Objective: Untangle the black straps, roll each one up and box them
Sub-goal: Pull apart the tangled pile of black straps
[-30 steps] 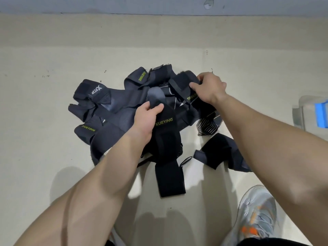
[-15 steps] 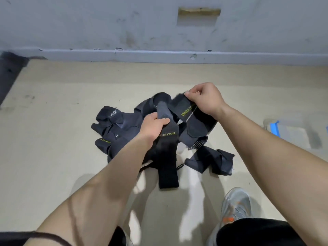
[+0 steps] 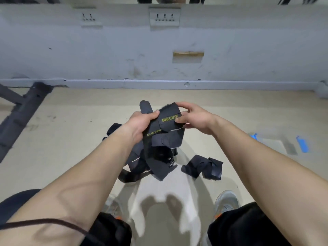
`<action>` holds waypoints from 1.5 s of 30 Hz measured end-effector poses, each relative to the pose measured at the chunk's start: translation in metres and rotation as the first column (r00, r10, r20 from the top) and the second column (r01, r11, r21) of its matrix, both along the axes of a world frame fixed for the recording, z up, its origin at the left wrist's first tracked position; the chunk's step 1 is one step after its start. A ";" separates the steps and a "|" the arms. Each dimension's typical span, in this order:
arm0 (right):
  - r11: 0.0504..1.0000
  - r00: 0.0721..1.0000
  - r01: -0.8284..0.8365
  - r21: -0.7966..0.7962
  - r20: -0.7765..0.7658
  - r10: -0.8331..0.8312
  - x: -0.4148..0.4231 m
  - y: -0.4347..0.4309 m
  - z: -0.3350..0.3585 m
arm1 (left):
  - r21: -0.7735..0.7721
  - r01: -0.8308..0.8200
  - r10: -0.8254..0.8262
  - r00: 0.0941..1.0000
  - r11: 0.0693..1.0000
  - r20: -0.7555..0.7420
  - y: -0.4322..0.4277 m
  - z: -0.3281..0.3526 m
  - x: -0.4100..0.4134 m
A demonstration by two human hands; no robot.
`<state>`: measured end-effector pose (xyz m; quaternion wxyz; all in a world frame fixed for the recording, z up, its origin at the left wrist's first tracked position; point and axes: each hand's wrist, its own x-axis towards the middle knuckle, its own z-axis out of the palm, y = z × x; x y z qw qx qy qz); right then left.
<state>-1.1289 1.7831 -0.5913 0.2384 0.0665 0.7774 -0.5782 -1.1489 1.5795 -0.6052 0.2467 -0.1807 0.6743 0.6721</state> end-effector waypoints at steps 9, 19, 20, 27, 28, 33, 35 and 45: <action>0.990 0.989 0.141 0.001 -0.042 -0.140 0.033 -0.013 0.039 | -0.123 -0.024 0.011 0.994 0.992 -0.107 -0.012 0.045 0.013; 0.868 0.900 0.346 -0.355 -0.136 -0.414 0.007 -0.032 0.054 | 0.030 -0.055 0.053 0.997 0.998 0.058 -0.021 0.062 -0.009; 0.863 0.908 0.311 -0.398 -0.145 -0.394 0.002 -0.027 0.055 | 0.032 -0.042 0.039 0.997 0.999 0.073 -0.022 0.066 -0.013; 0.996 0.882 -0.010 -0.087 -0.471 -0.032 -0.020 -0.014 0.052 | 0.146 0.080 -0.096 0.990 0.986 0.104 -0.028 0.077 -0.024; 0.996 0.870 0.029 -0.085 -0.488 -0.067 -0.022 -0.017 0.052 | 0.146 0.106 -0.116 0.991 0.984 0.067 -0.029 0.077 -0.023; 0.899 0.781 0.283 -0.335 -0.464 -0.419 -0.034 -0.011 0.063 | -0.002 0.163 -0.159 0.959 0.987 -0.236 -0.048 0.083 -0.029; 0.850 0.752 0.332 -0.409 -0.430 -0.500 -0.036 -0.005 0.072 | -0.046 0.173 -0.179 0.942 0.984 -0.282 -0.057 0.085 -0.031; 0.846 0.856 0.286 -0.450 -0.277 -0.436 -0.030 -0.022 0.067 | 0.165 0.186 -0.098 0.897 0.969 -0.431 -0.033 0.093 -0.017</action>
